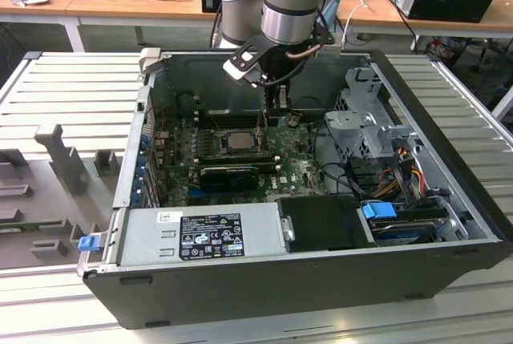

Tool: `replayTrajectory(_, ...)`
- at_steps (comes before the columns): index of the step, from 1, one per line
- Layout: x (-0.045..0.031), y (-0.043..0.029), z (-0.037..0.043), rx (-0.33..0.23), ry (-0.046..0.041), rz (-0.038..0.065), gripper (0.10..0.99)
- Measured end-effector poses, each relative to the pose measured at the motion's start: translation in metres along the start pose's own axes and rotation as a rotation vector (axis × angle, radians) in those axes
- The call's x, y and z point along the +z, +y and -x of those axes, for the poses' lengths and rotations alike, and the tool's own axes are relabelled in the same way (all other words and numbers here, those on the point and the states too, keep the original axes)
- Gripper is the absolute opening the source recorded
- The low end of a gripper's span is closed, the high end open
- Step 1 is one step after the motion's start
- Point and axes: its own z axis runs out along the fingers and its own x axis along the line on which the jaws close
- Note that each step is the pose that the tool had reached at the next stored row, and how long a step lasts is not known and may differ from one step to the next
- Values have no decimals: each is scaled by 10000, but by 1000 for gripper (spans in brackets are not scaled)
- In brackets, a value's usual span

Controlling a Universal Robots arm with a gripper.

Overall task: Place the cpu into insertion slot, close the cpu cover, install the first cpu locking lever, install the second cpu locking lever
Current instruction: 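Close the cpu cover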

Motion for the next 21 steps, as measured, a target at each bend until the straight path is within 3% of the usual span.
replayTrajectory(21, 1, -58, 0, 0, 0, 0, 106)
